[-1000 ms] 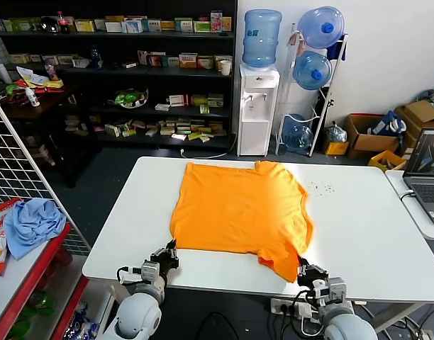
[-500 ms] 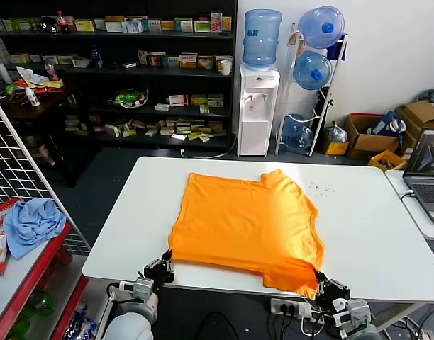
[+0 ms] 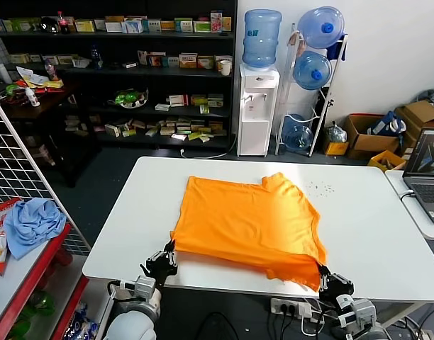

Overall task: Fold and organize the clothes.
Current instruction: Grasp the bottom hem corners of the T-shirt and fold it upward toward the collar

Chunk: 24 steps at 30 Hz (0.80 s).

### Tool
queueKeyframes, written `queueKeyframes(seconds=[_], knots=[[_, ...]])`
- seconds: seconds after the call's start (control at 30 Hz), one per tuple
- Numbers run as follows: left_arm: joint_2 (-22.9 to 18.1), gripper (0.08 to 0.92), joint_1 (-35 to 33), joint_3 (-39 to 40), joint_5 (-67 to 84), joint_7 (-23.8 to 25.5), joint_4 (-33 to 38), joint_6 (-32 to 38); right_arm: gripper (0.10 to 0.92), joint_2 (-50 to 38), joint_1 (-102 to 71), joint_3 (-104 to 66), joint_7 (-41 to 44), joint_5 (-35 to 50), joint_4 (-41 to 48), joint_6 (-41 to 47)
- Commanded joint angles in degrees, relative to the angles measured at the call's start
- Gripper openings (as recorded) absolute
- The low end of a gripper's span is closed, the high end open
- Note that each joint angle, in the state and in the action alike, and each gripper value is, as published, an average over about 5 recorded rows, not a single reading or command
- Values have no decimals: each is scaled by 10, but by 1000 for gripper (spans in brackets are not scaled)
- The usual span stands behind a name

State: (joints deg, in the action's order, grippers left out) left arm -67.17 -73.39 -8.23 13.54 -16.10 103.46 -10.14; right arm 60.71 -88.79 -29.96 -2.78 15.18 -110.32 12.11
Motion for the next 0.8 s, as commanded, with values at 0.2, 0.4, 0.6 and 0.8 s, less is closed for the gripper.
queueKeyframes(seconds=[0.2, 0.4, 0.6, 0.8], knots=[[-13, 105, 123, 23, -7, 1, -124, 16, 124, -6, 169, 51, 2, 7, 129, -45], [-14, 105, 167, 29, 7, 4, -167, 14, 124, 0, 248, 90, 0, 12, 192, -37], [-21, 108, 188, 40, 12, 10, -193, 15, 135, 13, 293, 122, 1, 12, 235, -22], [-17, 202, 165, 39, 17, 18, -179, 14, 272, 15, 279, 123, -1, 19, 229, 0]])
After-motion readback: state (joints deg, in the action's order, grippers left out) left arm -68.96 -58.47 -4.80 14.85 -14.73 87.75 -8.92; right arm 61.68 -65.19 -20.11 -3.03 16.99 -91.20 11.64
